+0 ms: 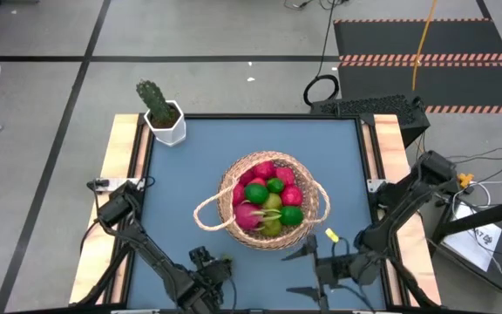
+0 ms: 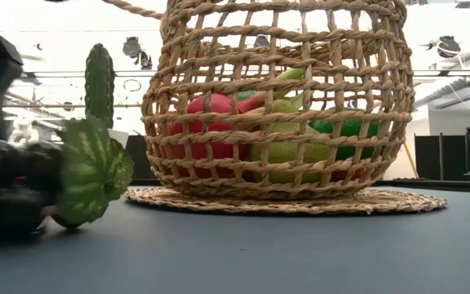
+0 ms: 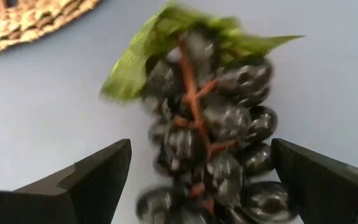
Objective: Build produce basket
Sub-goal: Put the black grapes into the brown basket
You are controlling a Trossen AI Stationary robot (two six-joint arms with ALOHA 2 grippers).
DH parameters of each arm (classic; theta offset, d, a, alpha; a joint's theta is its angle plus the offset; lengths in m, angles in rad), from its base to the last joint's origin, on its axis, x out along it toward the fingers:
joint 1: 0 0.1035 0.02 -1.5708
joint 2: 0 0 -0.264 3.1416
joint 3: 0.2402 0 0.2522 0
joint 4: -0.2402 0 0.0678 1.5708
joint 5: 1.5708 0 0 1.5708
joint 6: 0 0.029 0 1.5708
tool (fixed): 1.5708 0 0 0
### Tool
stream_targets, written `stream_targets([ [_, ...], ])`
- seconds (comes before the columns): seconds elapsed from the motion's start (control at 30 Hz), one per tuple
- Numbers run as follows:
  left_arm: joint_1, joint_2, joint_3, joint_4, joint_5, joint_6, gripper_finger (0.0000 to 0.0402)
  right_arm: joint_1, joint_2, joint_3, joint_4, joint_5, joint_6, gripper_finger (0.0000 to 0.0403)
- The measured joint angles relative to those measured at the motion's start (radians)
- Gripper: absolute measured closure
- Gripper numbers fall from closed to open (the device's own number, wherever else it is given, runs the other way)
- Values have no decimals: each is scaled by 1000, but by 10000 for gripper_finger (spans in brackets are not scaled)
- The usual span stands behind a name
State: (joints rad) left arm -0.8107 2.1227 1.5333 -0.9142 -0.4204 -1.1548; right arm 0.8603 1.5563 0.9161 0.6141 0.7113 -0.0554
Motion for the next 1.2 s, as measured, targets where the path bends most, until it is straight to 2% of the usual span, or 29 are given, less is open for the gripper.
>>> stream_targets([
  [0.13, 29, 0, -3, 11, -1, -3, 16, 0, 92, 15, 70, 27, 37, 55],
  [0.33, 58, 0, -3, 105, 2, 43, 16, 0, 167, 56, 68, 30, 81, 57],
  [0.53, 62, -24, 15, 112, 34, 43, 16, -6, 227, 71, 62, 78, 85, 76],
  [0.8, 52, -73, 16, 104, 27, 47, 16, -31, 284, 129, 62, 77, 130, 96],
  [1.03, 36, -75, 16, 103, -3, 146, 17, -53, 350, 166, 64, 72, 189, 108],
  [1.2, 33, -76, 16, 103, -22, 217, 44, -87, 418, 209, 57, 2, 278, 115],
])
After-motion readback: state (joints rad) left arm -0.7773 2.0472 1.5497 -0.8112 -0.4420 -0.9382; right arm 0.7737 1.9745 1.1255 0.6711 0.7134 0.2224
